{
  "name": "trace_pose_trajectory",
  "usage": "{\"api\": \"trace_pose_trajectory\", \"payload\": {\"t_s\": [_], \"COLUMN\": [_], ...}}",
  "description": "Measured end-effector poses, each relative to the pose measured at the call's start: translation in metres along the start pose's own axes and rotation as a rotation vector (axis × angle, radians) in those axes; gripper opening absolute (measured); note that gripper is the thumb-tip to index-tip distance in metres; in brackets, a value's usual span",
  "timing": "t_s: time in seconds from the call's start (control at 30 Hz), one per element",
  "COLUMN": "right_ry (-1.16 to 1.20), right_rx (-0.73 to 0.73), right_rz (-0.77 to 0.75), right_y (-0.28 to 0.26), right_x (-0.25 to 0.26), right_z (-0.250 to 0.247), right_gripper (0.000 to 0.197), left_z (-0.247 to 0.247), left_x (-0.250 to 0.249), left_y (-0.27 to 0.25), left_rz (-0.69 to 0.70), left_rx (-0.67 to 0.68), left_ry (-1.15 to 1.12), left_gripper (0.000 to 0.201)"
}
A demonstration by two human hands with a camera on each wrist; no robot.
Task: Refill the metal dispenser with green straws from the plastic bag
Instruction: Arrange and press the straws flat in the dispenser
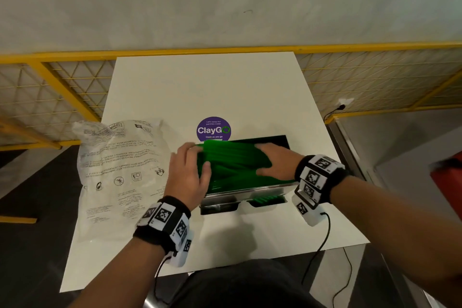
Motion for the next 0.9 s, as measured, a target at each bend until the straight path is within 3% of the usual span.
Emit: {"api": "trace_pose_trajectory", "payload": {"t_s": [0.03, 0.1, 0.17, 0.23, 0.37, 0.47, 0.63, 0.77, 0.9], "right_ry": [-0.055, -0.130, -0.122, -0.061, -0.118, -0.132, -0.246, -0.318, -0.356], "right_rx": [0.060, 0.119, 0.084, 0.025, 0.061, 0.146, 0.115, 0.057, -0.013], "right_rz": [0.000, 0.001, -0.021, -0.043, 0.021, 0.050, 0.063, 0.055, 0.024], "right_y": [0.003, 0.009, 0.012, 0.014, 0.015, 0.022, 0.025, 0.024, 0.019], "right_x": [0.002, 0.008, 0.014, 0.015, 0.000, -0.003, 0.000, 0.005, 0.006], "right_z": [0.009, 0.021, 0.021, 0.013, 0.010, 0.018, 0.021, 0.024, 0.013], "right_gripper": [0.084, 0.085, 0.084, 0.087, 0.110, 0.113, 0.106, 0.100, 0.081], "left_z": [0.002, 0.015, 0.036, 0.046, 0.044, 0.045, 0.047, 0.053, 0.050], "left_x": [-0.009, -0.024, -0.026, -0.015, -0.009, -0.008, -0.007, -0.007, -0.003], "left_y": [0.007, 0.017, 0.018, 0.012, 0.012, 0.017, 0.022, 0.025, 0.038], "left_rz": [0.053, 0.161, 0.174, 0.175, 0.224, 0.218, 0.176, 0.182, 0.171], "left_rx": [0.029, 0.208, 0.512, 0.697, 0.774, 0.871, 0.967, 0.958, 0.933], "left_ry": [0.020, 0.116, 0.304, 0.500, 0.607, 0.630, 0.598, 0.646, 0.561], "left_gripper": [0.041, 0.052, 0.058, 0.060, 0.074, 0.091, 0.102, 0.103, 0.105]}}
Point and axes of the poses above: each hand's wrist, its own y-axis towards the middle knuckle, its own z-axis out of the palm, x = y × z, the point moved 5 cm from there along y, towards the middle knuckle, and after that the axes turned 1 degree about y, right-handed, at the moved point
